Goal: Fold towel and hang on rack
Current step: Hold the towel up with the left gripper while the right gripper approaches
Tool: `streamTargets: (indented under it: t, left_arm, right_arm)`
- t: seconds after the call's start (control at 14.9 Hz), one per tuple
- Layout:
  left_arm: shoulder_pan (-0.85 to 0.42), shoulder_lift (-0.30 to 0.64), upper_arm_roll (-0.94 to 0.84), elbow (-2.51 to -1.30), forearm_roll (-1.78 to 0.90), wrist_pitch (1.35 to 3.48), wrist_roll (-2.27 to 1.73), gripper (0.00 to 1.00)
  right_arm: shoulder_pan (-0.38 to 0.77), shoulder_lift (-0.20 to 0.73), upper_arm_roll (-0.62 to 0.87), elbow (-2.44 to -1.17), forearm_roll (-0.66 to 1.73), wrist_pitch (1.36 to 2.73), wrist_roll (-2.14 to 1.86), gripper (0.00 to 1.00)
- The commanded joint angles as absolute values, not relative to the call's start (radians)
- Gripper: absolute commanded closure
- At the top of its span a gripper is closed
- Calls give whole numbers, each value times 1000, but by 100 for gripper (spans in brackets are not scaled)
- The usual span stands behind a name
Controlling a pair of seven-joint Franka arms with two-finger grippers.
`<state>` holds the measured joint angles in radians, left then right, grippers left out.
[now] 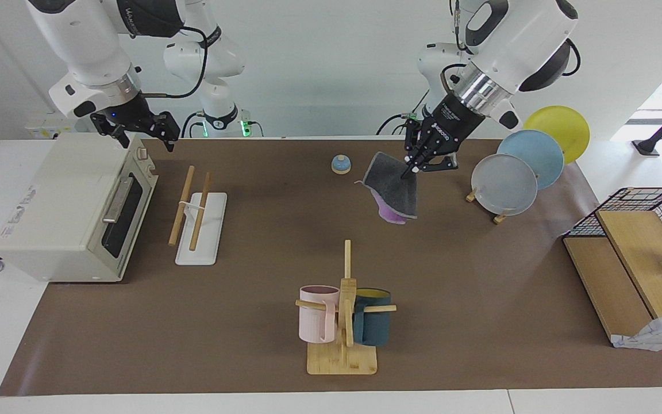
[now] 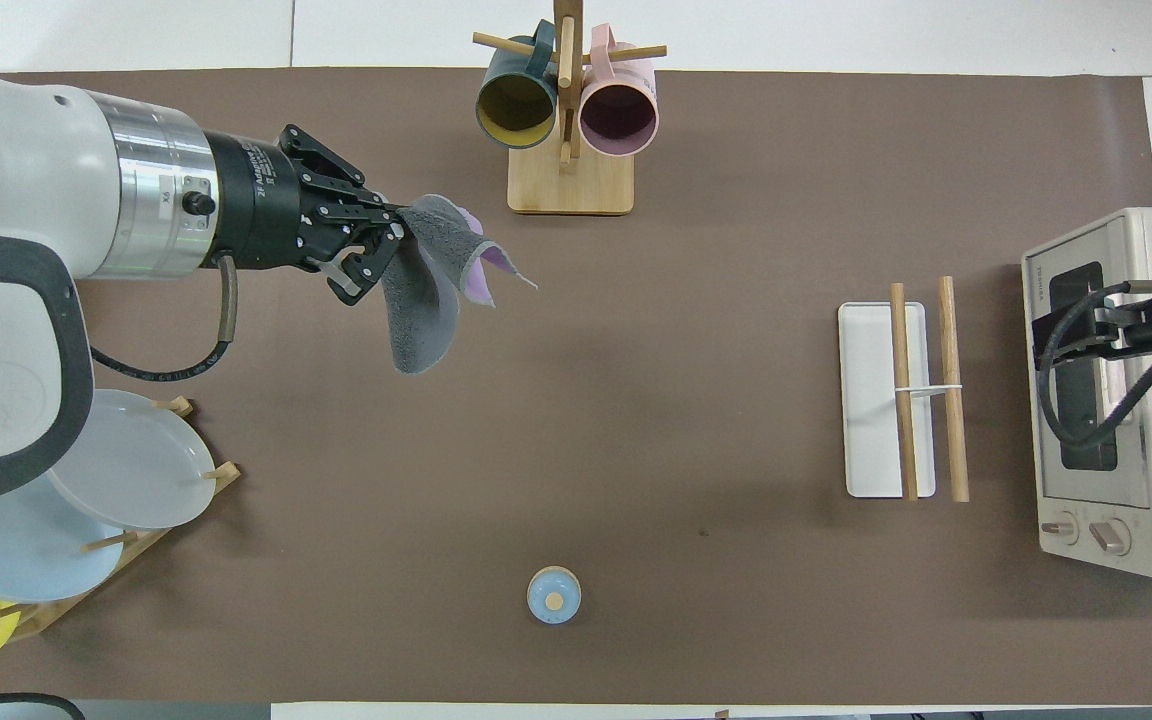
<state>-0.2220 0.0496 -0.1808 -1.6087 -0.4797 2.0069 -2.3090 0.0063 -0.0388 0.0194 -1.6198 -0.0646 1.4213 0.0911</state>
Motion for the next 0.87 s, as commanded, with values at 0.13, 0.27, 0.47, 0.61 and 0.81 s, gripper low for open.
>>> streamTargets:
  t: [0.13,0.27,0.47,0.61,0.81]
  left_arm:
    - [-284,-8,-187,-1698,-500,2089,-2423,100]
    - [-293,-8,-187,-1698,-500,2106,-2450,100]
    - [-307,-8,-187,-1698,-499,2118,-2480,100]
    - [-307,-8,-187,-1700,-499,2120,-2502,100]
    - [-320,-8,-187,-1701,-497,2132,-2539,100]
  right_arm:
    - [0,-77,35,-1635,-40,1362,78,0]
    - [49,-84,41,-1641,-18,1344,75,0]
    - [75,-92,46,-1676,140,1425,89,0]
    - [81,-113,49,-1739,263,1535,190,0]
    - [155,-118,60,-1769,438,1601,506,0]
